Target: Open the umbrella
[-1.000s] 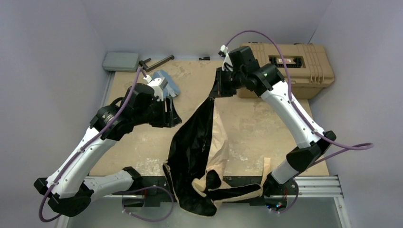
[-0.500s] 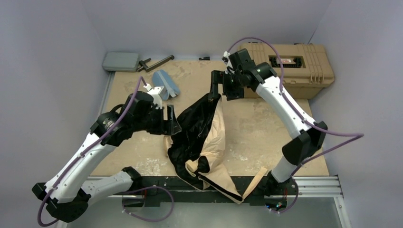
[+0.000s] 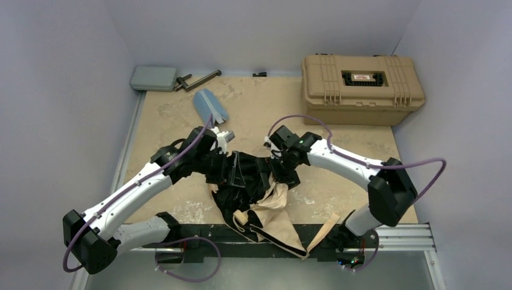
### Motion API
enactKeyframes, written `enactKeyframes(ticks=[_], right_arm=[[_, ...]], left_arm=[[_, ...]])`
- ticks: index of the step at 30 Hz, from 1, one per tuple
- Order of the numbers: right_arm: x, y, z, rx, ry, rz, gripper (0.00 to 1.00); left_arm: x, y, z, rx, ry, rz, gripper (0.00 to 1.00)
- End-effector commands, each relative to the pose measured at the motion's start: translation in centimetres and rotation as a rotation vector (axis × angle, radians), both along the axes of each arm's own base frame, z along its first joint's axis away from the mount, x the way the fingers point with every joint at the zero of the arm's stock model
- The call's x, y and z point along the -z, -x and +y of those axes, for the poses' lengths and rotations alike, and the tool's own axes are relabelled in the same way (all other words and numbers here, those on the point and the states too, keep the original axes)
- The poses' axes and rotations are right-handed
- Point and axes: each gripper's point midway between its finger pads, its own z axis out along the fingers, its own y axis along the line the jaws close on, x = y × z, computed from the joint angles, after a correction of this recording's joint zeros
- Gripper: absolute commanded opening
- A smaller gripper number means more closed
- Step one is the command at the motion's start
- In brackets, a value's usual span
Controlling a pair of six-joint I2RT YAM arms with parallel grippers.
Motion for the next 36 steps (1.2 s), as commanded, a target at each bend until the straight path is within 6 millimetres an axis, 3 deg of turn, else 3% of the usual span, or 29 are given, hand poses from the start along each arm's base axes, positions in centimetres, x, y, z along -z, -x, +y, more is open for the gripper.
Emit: enactKeyframes(ticks=[1,2,3,5,6,7,13,18,21,26,31,36], right_arm=[[2.6,1.1,1.9,-0.087,-0.031,-0.015,0.98],[3.4,1.3,2.0,-0.099,-0.015,-0.009,0.95],[4.0,1.2,2.1,-0.108,-0.002,-0.013,0.85],[4.4,1.0,2.4,-0.121,-0.004,-0.024,0.26],[4.2,0.6,2.5,-0.124,0.002,-0.043,0.03],[3.6,-0.1,2.7,-0.122,0.002,-0.076,0.00],[-4.8,-6.6,3.5,-0.059,-0.041,-0.291,0.00],[-10.8,-10.2,3.3,0.058,-0.148,-0.346,0.00],[-13.2,-11.4,3.5,0.116,-0.202,-0.367,0.00],[-17.2,-12.2,4.5,0.143,-0.284,-0.385,0.00],[-21.9,-13.0,4.5,0.139,-0.298,-0.445,0.00],[-25.0,-13.3,4.6,0.153,-0.338,-0.471,0.00]], left_arm=[[-1.3,-0.6,-1.7,0.027,0.097,-0.027,0.70],[-1.2,-0.5,-1.7,0.028,0.096,-0.022,0.70],[-1.1,-0.5,-1.6,0.028,0.095,-0.019,0.70],[-1.1,-0.2,-1.6,0.037,0.101,-0.016,0.68],[-0.9,0.0,-1.6,0.047,0.104,-0.011,0.68],[-0.7,0.3,-1.6,0.059,0.107,-0.006,0.68],[2.1,2.9,-2.5,0.191,0.182,0.100,0.70],[0.6,3.2,-4.6,0.273,0.365,0.082,0.71],[-0.2,1.8,-5.6,0.257,0.400,0.028,0.74],[0.8,-2.4,-6.5,0.110,0.321,-0.038,0.74],[-0.2,-6.1,-5.8,-0.038,0.304,-0.173,0.89],[-1.4,-8.1,-6.2,-0.068,0.370,-0.265,0.92]])
